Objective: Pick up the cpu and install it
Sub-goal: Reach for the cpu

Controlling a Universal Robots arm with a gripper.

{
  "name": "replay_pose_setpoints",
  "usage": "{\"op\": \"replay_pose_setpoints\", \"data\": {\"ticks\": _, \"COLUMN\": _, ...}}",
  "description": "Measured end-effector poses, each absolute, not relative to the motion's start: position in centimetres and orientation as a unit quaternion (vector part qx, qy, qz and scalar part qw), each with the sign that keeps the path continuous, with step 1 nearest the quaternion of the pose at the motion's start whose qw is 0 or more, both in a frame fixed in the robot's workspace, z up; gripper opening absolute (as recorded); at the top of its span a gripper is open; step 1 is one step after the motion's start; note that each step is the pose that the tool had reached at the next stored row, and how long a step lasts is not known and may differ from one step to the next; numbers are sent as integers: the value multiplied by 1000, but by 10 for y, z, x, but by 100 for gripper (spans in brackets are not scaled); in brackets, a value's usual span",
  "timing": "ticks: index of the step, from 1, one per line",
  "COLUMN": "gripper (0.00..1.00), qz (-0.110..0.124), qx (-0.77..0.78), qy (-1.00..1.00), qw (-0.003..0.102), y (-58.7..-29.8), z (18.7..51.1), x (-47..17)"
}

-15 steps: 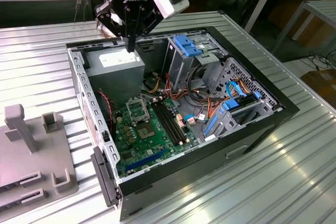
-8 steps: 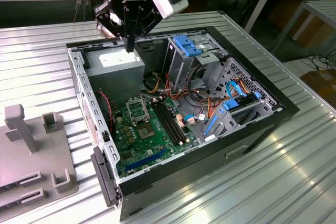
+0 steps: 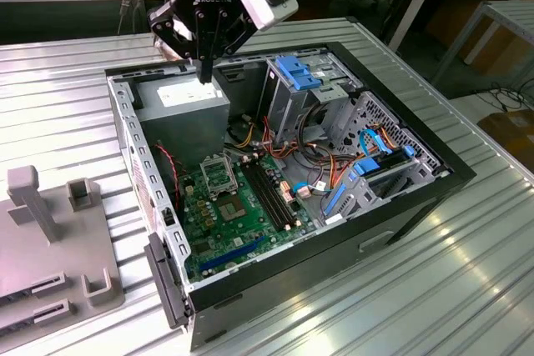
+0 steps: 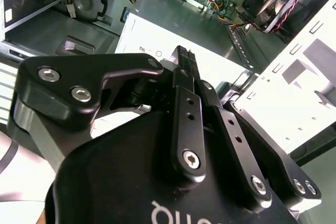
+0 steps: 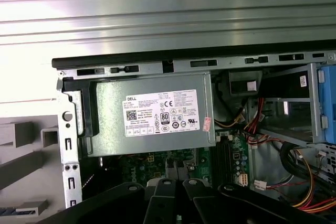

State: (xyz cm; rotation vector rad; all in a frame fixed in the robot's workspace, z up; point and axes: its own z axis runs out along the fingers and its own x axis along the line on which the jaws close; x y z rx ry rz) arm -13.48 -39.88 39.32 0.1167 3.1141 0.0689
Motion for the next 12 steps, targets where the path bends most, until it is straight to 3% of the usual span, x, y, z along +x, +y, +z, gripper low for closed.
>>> {"op": "replay_pose_setpoints", "data": {"ticks": 12, "gripper": 11, "qz": 22, "qx": 37, "qy": 999, "qw": 12, "y": -399, "z": 393, "x": -138}}
